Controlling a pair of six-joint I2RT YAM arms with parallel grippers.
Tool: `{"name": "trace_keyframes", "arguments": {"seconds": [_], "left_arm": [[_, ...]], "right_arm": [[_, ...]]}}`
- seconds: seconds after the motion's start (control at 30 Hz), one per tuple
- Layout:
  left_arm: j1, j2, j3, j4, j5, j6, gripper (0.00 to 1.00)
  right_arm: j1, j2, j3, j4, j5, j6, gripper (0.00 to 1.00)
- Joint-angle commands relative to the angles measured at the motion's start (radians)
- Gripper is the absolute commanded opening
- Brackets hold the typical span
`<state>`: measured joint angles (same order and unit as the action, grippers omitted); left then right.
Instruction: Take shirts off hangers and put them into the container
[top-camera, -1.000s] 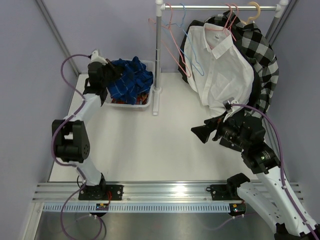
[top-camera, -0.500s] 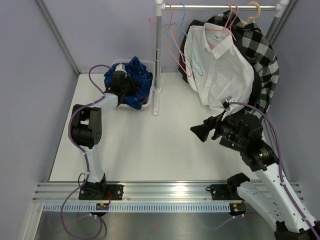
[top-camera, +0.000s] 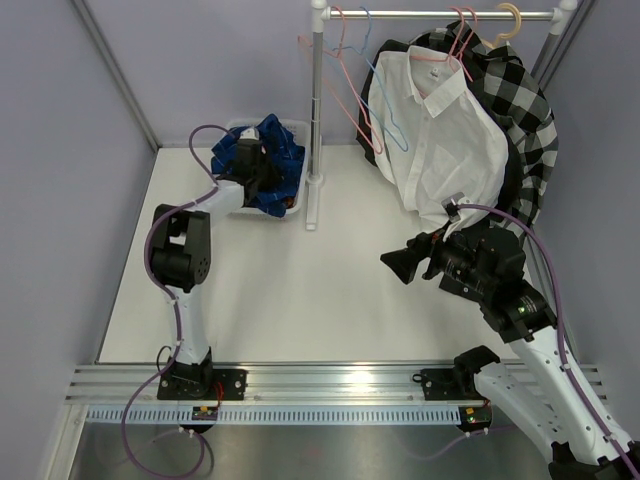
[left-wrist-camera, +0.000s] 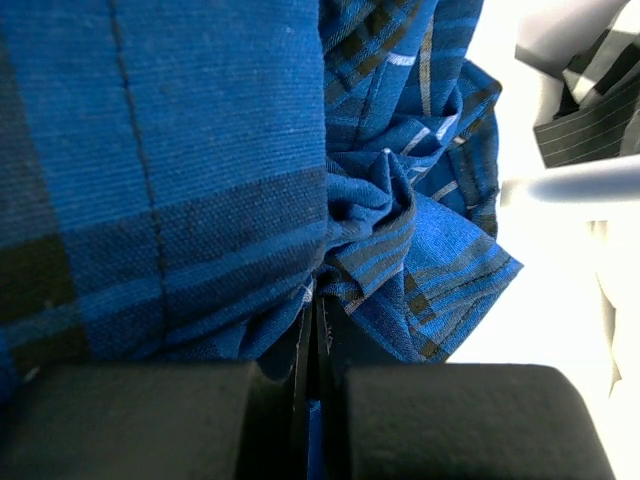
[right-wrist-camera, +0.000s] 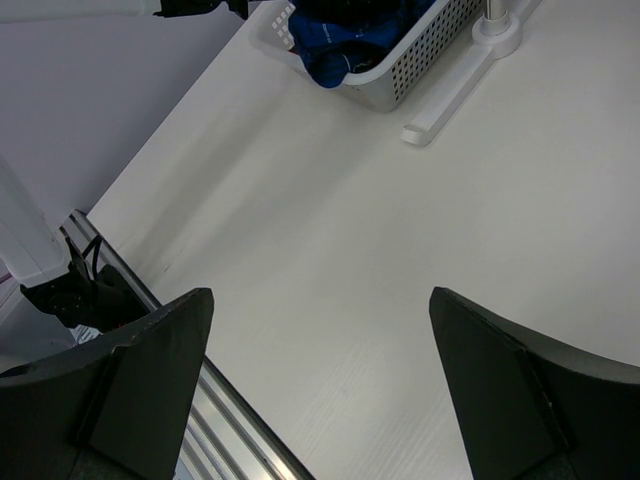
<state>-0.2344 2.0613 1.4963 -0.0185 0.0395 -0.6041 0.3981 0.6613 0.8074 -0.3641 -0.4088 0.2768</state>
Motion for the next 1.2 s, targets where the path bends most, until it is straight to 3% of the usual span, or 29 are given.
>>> {"name": "trace_keyframes", "arguments": {"seconds": [0.0, 0.3, 0.4, 0.57, 0.67, 0.8, 1.03, 1.17], "left_arm": [[-0.006, 0.059, -0.011, -0.150, -0.055, 0.050, 0.00], [-0.022, 0.057, 0.004, -0.271, -0.176, 0.144, 0.00], [-0.022, 0.036, 0.013, -0.282, -0.167, 0.145, 0.06], [-0.022, -0.073, 0.038, -0.282, -0.151, 0.144, 0.50], [-0.022, -0.156, 0.056, -0.284, -0.165, 0.151, 0.68], [-0.022, -0.233, 0.071, -0.284, -0.190, 0.174, 0.80], [-0.023, -0.387, 0.027, -0.284, -0.177, 0.170, 0.83], [-0.023, -0.542, -0.100, -0.284, -0.222, 0.150, 0.82]], "right_arm": [[-0.002, -0.005, 0.001, 0.027, 0.001, -0.004, 0.99], [-0.002, 0.000, 0.004, 0.024, -0.002, -0.004, 0.99], [-0.002, -0.005, 0.006, 0.021, -0.004, -0.004, 0.99], [-0.002, -0.015, 0.007, 0.014, 0.001, -0.005, 0.99], [-0.002, -0.025, 0.009, 0.011, 0.004, -0.005, 0.99], [-0.002, -0.032, 0.009, 0.007, 0.004, -0.004, 0.99], [-0.002, -0.040, 0.009, 0.007, 0.002, -0.004, 0.99], [-0.002, -0.045, 0.007, 0.008, 0.001, -0.004, 0.99]]}}
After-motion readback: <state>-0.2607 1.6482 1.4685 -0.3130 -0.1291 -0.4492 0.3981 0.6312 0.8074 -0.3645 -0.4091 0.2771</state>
